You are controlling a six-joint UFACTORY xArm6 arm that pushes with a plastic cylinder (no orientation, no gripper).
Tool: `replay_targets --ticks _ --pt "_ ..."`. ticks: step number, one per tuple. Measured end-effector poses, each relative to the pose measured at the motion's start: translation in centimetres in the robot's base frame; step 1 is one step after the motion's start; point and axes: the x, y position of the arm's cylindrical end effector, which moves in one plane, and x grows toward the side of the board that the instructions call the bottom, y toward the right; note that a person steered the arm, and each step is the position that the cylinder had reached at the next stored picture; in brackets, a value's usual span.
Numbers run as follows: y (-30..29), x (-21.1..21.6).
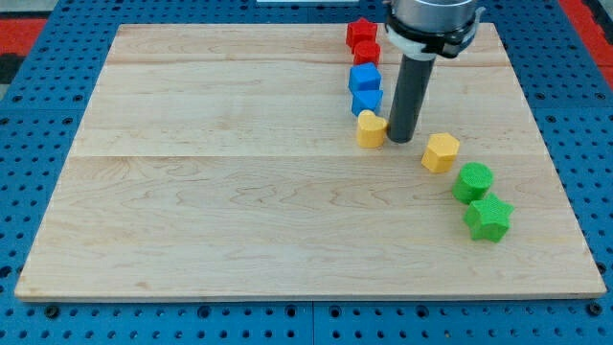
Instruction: Move the yellow hexagon towards the green circle
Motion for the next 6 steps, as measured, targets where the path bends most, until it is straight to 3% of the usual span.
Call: replay_targets --ticks 6 --pt "4.0 1.9"
